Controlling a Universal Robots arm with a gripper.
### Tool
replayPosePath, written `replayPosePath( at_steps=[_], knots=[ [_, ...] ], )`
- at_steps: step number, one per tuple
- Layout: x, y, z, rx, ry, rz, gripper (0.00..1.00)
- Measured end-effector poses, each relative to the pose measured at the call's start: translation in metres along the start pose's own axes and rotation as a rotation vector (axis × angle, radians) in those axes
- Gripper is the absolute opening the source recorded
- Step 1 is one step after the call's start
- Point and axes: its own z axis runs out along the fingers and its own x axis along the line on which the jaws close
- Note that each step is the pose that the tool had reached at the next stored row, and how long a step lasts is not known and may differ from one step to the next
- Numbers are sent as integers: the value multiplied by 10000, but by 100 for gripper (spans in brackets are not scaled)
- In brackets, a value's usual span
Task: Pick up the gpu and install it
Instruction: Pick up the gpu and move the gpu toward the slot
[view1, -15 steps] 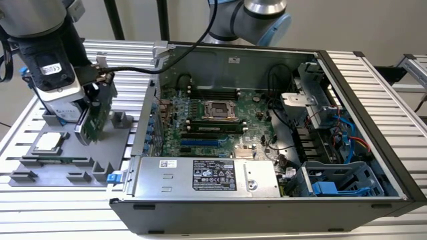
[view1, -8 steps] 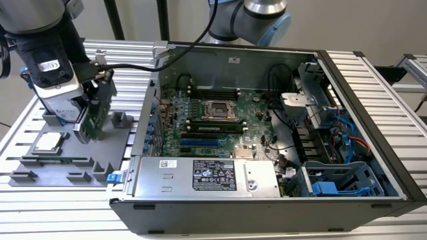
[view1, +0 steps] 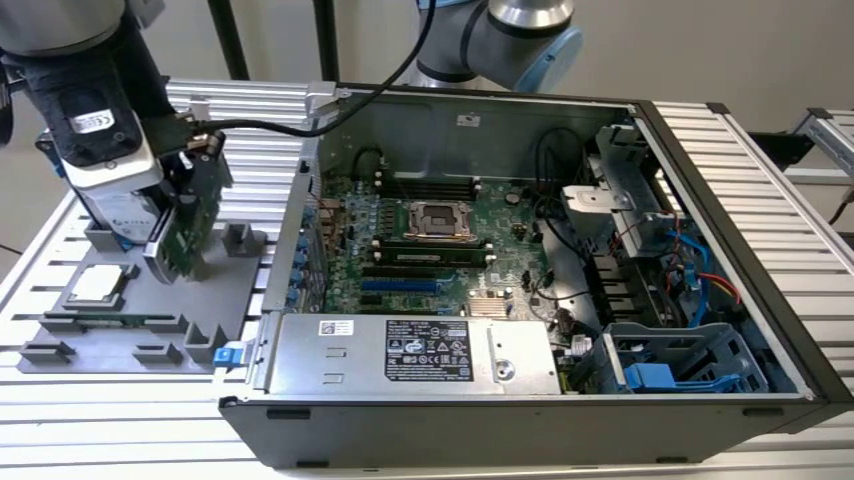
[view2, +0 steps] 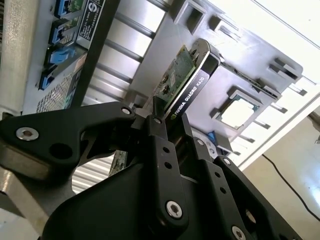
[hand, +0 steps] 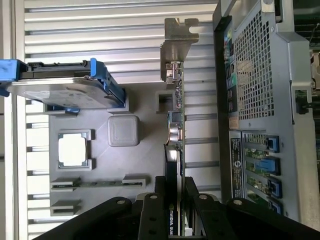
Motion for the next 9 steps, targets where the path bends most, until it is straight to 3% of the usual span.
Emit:
replayPosePath(
  at_steps=[9],
  knots=[
    [0, 8, -73, 0, 0, 0, 0]
  ],
)
